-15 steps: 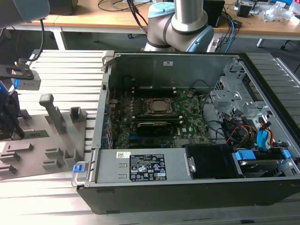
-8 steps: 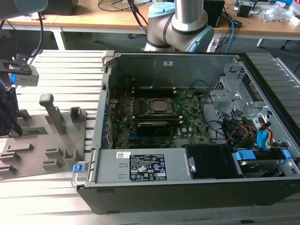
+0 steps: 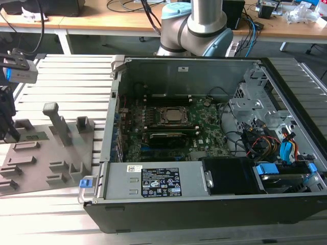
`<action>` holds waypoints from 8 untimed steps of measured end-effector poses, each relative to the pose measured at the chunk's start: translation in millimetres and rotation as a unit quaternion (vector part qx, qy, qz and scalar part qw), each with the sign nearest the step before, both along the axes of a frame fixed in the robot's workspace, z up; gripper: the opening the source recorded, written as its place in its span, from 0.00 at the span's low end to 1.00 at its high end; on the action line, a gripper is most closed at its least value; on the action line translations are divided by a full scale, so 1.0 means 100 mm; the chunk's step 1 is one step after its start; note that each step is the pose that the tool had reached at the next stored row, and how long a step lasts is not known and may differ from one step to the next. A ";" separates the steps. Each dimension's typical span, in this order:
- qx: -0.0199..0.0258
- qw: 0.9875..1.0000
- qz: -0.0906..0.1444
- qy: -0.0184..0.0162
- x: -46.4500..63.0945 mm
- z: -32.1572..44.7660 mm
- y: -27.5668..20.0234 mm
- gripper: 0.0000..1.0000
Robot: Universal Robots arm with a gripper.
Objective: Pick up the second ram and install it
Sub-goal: 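Pick up the second ram and move it above second insertion slot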
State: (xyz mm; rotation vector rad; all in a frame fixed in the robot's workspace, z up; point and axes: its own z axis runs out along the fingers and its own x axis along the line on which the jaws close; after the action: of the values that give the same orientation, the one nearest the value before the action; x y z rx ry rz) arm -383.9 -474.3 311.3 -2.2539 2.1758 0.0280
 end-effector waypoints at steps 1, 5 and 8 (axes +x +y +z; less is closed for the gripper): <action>0.000 1.000 0.000 0.000 0.00 0.023 0.002 0.14; 0.000 1.000 0.000 0.000 0.00 0.083 0.008 0.14; 0.000 1.000 0.000 0.000 0.00 0.135 0.014 0.14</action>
State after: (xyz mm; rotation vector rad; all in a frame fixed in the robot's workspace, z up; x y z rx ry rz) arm -383.8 -472.9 324.8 -2.2539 2.1758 0.0280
